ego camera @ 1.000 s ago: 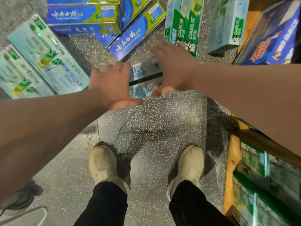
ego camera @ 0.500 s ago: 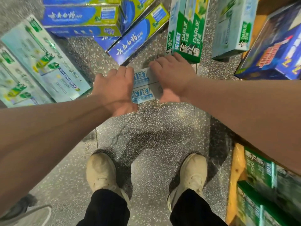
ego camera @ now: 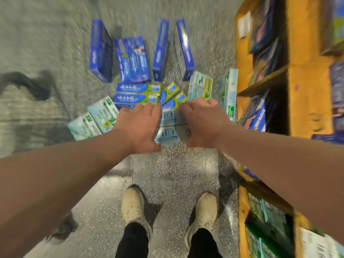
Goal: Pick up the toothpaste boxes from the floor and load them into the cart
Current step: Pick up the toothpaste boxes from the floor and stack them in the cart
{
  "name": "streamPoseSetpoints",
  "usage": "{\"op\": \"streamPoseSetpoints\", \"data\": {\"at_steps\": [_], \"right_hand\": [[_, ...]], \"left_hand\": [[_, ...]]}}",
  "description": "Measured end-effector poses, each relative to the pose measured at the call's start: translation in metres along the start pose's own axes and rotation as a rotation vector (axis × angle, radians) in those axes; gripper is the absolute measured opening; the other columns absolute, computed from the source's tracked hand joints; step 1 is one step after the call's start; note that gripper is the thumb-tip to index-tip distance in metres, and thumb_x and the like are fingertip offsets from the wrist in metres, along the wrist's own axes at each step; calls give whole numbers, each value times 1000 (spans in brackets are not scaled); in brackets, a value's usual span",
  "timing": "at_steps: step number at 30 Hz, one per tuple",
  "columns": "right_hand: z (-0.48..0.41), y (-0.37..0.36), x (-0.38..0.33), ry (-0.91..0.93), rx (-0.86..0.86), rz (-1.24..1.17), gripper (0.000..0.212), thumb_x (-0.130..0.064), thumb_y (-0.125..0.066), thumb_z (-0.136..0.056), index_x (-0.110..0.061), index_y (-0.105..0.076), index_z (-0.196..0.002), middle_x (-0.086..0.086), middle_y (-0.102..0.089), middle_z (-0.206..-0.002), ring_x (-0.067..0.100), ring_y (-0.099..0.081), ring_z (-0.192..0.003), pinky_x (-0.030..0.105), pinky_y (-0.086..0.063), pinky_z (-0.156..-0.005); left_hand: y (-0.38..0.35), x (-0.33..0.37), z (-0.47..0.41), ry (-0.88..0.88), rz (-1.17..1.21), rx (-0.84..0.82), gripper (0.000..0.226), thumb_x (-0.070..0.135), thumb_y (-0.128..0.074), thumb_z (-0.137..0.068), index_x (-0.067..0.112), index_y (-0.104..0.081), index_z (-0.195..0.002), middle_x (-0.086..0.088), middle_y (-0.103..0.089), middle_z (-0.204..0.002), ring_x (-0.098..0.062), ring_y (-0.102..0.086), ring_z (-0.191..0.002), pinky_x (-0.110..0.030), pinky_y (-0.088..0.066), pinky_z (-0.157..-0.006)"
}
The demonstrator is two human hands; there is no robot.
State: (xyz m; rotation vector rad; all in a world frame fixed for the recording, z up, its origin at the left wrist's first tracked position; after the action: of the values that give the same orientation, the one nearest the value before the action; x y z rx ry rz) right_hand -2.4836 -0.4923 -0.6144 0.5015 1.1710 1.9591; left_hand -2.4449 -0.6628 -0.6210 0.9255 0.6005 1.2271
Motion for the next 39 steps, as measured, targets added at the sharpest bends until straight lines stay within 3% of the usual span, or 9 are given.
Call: {"op": "streamPoseSetpoints", "data": {"at_steps": [10, 16, 20, 25, 29, 33, 39], "right_hand": [[120, 298, -33, 55, 148, 91, 84, -68, -75, -59, -24, -44, -123, -2, -54, -119, 23, -52, -114, 40, -39, -87], [195, 456, -86, 141, 289, 154, 79, -64, -73, -55, -25, -45, -117, -3, -56, -116, 24, -55, -113, 41, -43, -88], [239, 541, -144, 244, 369, 183, 77, -68, -71, -58, -26, -48, -118, -3, -57, -116, 23, -55, -112, 39, -42, -85], [264, 611, -235, 335, 475, 208, 79, -68, -72, -55, -26, -51, -118, -4, -60, -114, 23, -57, -110, 40, -45, -83], [267, 641, -322, 405, 521, 221, 77, -69, -74, -55, -25, -51, -113, -3, -60, -111, 24, -58, -105, 40, -45, -79], [252, 656, -420, 452, 506, 211, 77, -70, -77, -53, -26, -49, -110, -3, -60, -108, 24, -58, -100, 39, -44, -76], [206, 659, -551, 470, 504, 137, 81, -69, -78, -49, -25, -52, -111, -2, -64, -110, 26, -62, -100, 40, -51, -78]], "left_hand": [[281, -18, 165, 53, -102, 155, 83, 71, -66, -66, 24, -35, -127, 4, -49, -127, -23, -53, -118, -41, -46, -87], [416, -33, 298, 157, -112, 264, 81, 68, -71, -63, 26, -38, -124, 5, -53, -123, -22, -56, -114, -42, -47, -90], [476, -52, 392, 250, -130, 314, 80, 70, -72, -60, 28, -38, -119, 8, -55, -114, -20, -58, -103, -39, -49, -81], [510, -98, 501, 367, -152, 366, 80, 71, -73, -56, 29, -36, -113, 9, -56, -110, -22, -60, -97, -38, -52, -74], [510, -144, 580, 432, -193, 385, 87, 71, -75, -59, 28, -38, -125, 8, -56, -119, -21, -60, -107, -34, -47, -74], [493, -208, 651, 503, -221, 357, 90, 71, -76, -59, 27, -38, -127, 7, -57, -122, -22, -61, -107, -36, -49, -82], [459, -316, 718, 570, -176, 268, 88, 69, -79, -56, 29, -39, -123, 7, -58, -118, -21, -60, -108, -34, -42, -78]]}}
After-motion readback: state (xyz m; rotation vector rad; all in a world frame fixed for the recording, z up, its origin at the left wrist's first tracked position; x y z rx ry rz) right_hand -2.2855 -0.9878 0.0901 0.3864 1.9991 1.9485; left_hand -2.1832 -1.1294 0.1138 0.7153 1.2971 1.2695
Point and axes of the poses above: each hand's wrist, its own z-axis away from the middle knuckle, its own y-axis out of the back of the hand, x = y × z, the point moved 3 cm from there along -z, towards the middle knuckle
